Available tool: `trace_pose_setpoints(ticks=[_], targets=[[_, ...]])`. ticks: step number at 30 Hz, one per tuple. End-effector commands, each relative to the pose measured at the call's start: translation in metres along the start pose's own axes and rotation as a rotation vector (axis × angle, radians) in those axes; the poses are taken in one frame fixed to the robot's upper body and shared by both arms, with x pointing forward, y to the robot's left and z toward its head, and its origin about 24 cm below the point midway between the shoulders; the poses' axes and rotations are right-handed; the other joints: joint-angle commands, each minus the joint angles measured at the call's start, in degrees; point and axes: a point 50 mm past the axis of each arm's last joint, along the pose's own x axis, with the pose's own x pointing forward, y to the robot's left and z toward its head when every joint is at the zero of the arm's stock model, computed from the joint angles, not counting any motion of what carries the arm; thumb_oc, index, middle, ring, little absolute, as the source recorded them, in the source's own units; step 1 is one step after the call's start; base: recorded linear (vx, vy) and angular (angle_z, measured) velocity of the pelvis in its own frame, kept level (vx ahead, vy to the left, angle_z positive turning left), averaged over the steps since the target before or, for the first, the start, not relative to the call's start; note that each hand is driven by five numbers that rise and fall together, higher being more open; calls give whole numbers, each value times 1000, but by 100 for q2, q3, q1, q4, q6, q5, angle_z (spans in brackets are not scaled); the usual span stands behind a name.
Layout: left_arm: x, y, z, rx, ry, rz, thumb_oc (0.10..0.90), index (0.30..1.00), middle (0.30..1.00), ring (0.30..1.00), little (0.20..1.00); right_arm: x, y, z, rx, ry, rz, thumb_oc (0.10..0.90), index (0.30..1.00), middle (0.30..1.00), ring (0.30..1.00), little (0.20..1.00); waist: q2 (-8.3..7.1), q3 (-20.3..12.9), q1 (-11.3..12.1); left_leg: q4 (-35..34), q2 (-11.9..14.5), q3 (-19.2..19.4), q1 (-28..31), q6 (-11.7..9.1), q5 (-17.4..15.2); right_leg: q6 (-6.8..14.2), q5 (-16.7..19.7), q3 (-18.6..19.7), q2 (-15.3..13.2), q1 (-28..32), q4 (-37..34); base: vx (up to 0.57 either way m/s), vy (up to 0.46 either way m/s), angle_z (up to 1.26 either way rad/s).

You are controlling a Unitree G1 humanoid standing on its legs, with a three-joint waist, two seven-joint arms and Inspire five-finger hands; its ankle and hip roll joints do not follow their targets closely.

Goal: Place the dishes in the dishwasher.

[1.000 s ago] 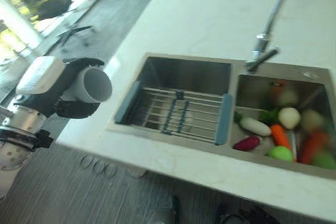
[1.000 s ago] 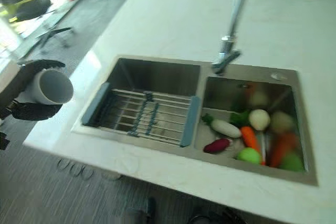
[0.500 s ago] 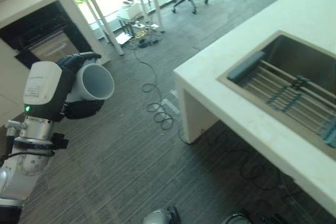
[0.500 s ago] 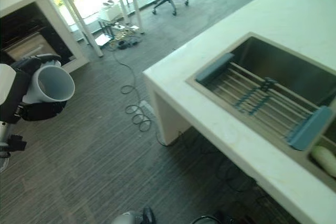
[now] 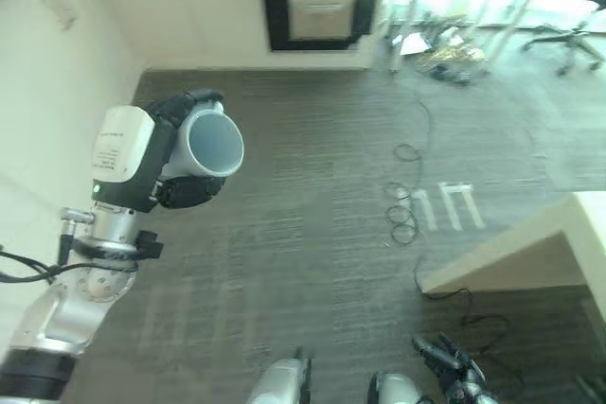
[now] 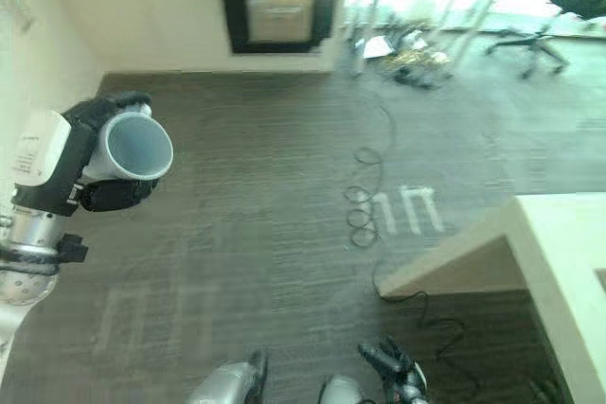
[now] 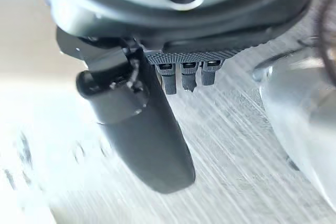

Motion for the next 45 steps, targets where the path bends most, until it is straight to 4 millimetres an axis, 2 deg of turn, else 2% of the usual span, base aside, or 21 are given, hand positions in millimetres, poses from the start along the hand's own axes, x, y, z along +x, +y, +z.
trace_pose_setpoints(ticks=[1,7,9,12,14,17,18,21,23,25,28,29,30,32,34,35,38,40,41,43,45], targets=[[32,32,36,-60,-204,192,400,300,300,300,300,-9,-34,3,-44,15,-76,800,900,900,900,900,244,-558,-508,307,-18,79,239,-216,-1089,181,208,-75,427,302,-1072,187,-60,4],[35,32,33,-69,-220,194,400,300,300,300,300,-3,-22,12,-69,-3,-11,800,900,900,900,900,197,-511,-542,307,-165,193,469,-225,-941,12,191,155,526,320,-1072,356,-251,36],[40,30,36,-81,-234,193,400,300,300,300,300,-2,-22,17,-74,-16,-2,800,900,900,900,900,114,-480,-619,390,-127,373,729,-367,-540,-106,151,61,458,382,-1072,182,-211,62],[45,29,41,-124,-258,172,400,300,300,300,300,-4,-30,24,-79,-41,-17,800,900,900,900,900,74,-346,-691,2138,-57,450,121,-648,-116,-325,94,72,493,484,-1072,198,-177,54],[48,26,42,-152,-261,151,400,300,300,300,300,-6,-40,24,-76,-42,-23,800,900,900,900,900,83,-304,-724,1903,82,528,-288,-604,-129,-361,15,164,559,594,-1072,294,-16,24],[45,23,38,-163,-241,139,400,300,300,300,300,-6,-42,21,-97,-9,-30,800,900,900,900,900,160,-297,-663,307,198,564,-323,-628,66,-315,-248,395,721,799,-1072,330,121,-15],[41,20,37,-168,-230,135,400,300,300,300,300,-6,-43,17,-102,10,-40,800,900,900,900,900,257,-274,-600,307,283,393,-654,-668,-37,-292,-352,526,878,914,-1072,413,174,-17],[33,12,35,-168,-207,122,400,300,300,300,300,-10,-47,6,-121,59,-62,800,900,900,900,900,400,-285,-441,307,614,66,-1381,-845,248,-296,-526,763,1127,1148,-1072,459,163,-78],[29,12,32,-175,-207,125,400,300,300,300,300,-15,-56,-2,-122,79,-92,800,900,900,900,900,401,-320,-493,307,1114,322,-1624,-915,397,-238,-626,682,1038,1314,-1072,514,209,-124],[29,11,32,-180,-215,130,400,300,300,300,300,-17,-61,-1,-103,76,-118,800,900,900,900,900,445,-381,-603,307,1301,614,-1488,-949,421,-190,-676,539,944,1386,-1072,397,234,-78],[35,6,37,-187,-231,114,400,300,300,300,300,-21,-67,-4,-70,80,-145,800,900,900,900,900,454,-445,-670,307,1199,722,-1341,-881,319,-154,-803,504,850,1728,-1072,473,266,-11],[42,5,43,-192,-258,90,400,300,300,300,300,-23,-65,-9,-69,83,-130,800,900,900,900,900,449,-514,-677,307,1029,754,-1210,-783,160,-124,-806,387,813,2072,-1072,557,265,21],[44,3,47,-193,-271,77,400,300,300,300,300,-21,-60,-11,-69,80,-119,800,900,900,900,900,466,-534,-703,307,963,758,-1109,-727,91,-48,-461,262,791,2238,-1072,571,284,35],[47,-1,49,-185,-286,54,400,300,300,300,300,-19,-47,-13,-41,62,-99,800,900,900,900,900,496,-448,-788,307,844,768,-826,-556,-67,216,190,-7,646,1834,1,299,210,38],[49,-5,49,-161,-294,32,400,300,300,300,300,-15,-35,-12,-45,45,-70,800,900,900,900,900,500,-388,-821,307,793,893,-545,-419,-255,418,641,-266,419,1151,901,182,162,24],[49,-5,49,-150,-303,28,400,300,300,300,300,-14,-31,-11,-49,40,-60,800,900,900,900,900,506,-357,-847,307,778,923,-436,-388,-342,431,653,-362,449,926,931,157,70,2],[55,-1,55,-131,-338,25,400,300,300,300,300,-11,-26,-6,-39,18,-67,800,900,900,900,900,548,-236,-960,307,705,784,-141,-397,-545,274,591,-575,614,500,198,131,-81,-9],[58,2,60,-119,-352,24,400,300,300,300,300,-10,-27,-4,-28,18,-72,800,900,900,900,900,537,-178,-1008,307,669,650,-19,-401,-649,247,741,-681,518,441,-544,194,-187,42],[60,5,62,-111,-355,24,400,300,300,300,300,-11,-30,-4,-21,18,-71,800,900,900,900,900,484,-148,-1048,307,628,606,106,-407,-776,268,870,-714,356,280,-1072,288,-288,76],[58,8,63,-101,-359,26,400,300,300,300,300,-12,-31,-8,-6,20,-69,800,900,900,900,900,234,-190,-1137,307,376,663,363,-309,-1178,523,1124,-416,-152,-471,-1072,367,-350,48],[58,13,61,-97,-364,40,400,300,300,300,300,-14,-33,-12,5,16,-90,800,900,900,900,900,193,-227,-1178,307,317,645,507,-250,-1367,636,1236,-227,-279,-697,-1072,387,-317,7]])
